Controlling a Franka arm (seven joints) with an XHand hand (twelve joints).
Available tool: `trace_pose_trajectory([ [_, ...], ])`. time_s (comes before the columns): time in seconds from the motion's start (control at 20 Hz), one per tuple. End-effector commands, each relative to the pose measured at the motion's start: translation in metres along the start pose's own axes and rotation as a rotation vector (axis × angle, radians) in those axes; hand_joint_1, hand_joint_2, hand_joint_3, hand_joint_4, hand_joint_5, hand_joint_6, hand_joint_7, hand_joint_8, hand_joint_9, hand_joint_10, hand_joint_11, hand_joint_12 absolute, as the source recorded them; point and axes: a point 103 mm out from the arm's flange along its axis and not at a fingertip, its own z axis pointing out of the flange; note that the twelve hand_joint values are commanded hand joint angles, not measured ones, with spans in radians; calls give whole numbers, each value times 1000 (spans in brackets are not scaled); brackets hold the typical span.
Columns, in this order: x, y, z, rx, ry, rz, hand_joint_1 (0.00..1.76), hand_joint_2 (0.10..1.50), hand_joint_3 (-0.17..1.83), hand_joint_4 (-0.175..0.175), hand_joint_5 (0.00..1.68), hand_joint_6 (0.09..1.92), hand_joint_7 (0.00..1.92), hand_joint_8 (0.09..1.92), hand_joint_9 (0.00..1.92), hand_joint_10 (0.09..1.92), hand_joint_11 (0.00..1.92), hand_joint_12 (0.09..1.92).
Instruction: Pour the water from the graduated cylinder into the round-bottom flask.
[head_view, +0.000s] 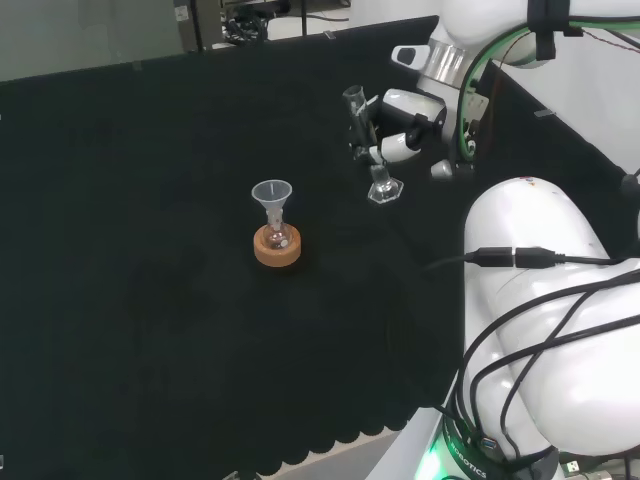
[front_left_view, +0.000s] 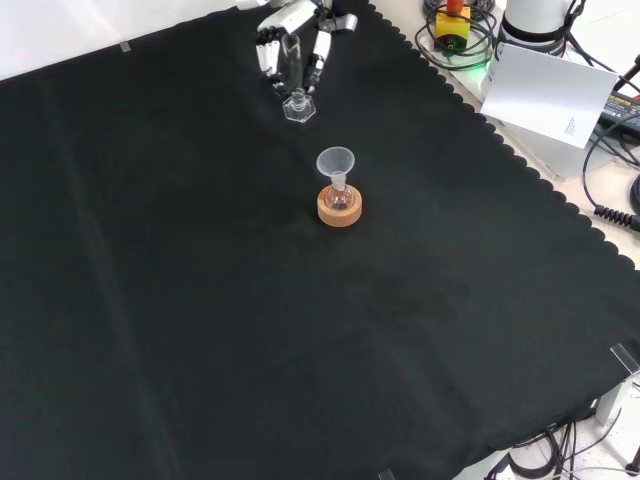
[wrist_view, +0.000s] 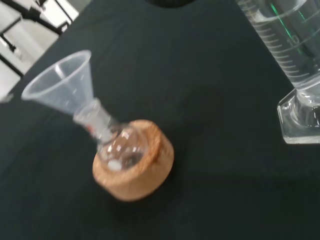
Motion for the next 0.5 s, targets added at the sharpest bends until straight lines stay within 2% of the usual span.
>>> trace_pose_trajectory([
  [0.05,16,-16,10,114,-66,10,1262,1100,-3,-175,1007,965,1027,955,1375,104,1203,780],
  [0.5,40,-14,17,297,-230,44,1263,1098,-3,-175,1011,959,1031,948,1382,99,1207,776],
])
